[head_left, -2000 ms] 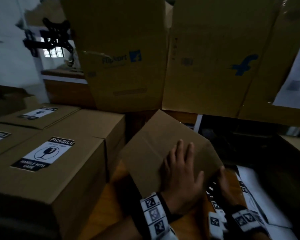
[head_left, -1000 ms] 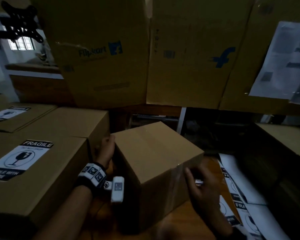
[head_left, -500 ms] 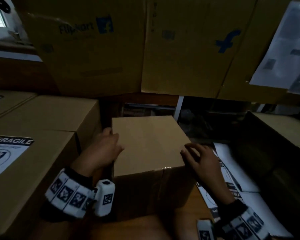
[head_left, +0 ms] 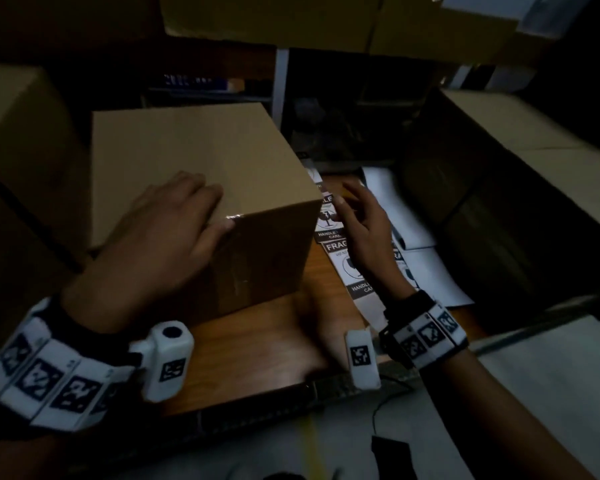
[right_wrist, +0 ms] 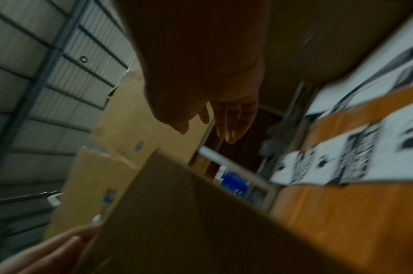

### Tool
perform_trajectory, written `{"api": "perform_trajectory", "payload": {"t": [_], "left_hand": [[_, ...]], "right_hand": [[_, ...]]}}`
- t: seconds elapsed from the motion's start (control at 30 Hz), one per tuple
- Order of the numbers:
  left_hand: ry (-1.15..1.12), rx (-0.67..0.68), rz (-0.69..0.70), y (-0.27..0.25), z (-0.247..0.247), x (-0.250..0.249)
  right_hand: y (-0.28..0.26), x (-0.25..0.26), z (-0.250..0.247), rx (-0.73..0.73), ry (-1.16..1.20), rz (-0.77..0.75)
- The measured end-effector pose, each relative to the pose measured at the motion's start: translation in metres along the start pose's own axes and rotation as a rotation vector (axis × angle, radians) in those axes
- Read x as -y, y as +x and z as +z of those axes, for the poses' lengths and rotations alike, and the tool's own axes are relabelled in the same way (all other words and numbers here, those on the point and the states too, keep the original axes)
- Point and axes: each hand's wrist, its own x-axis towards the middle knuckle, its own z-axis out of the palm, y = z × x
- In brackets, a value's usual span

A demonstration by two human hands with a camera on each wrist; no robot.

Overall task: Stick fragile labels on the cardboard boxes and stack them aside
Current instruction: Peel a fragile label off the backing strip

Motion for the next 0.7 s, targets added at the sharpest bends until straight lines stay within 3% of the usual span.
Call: {"api": "perform_trajectory", "payload": {"t": [0.2,0.3,0.47,0.53,0.63,0.7], "left_hand": [[0.023,-0.069,0.033,0.027,0.025,-0.061],[0.008,-0.082,0.102,0.04,0.035,-0.09],[-0.155,-0.328,0.24,0.042,0.066,-0.151],[-0.255,-0.27,0.136,0.033,0.091,-0.173],[-0.369,0.035,-0.164,0.019,0.141,-0.193],[-0.453,0.146,-0.352,0.012,0.172,-0.201]], "right_hand": [[0.008,-0.071,-0.062,-0.058,-0.016,0.224],[0.007,-0.1,-0.086,0.072,-0.045,0.298],[0.003,-0.148,-0.122,0.297,-0.229,0.304],[0.003,-0.164,-0.134,0.345,-0.303,0.335],[0.0,-0.182,-0.147,0.427,-0.345,0.41],[-0.004,-0.187,-0.152,0.468,-0.394,0.413]]}}
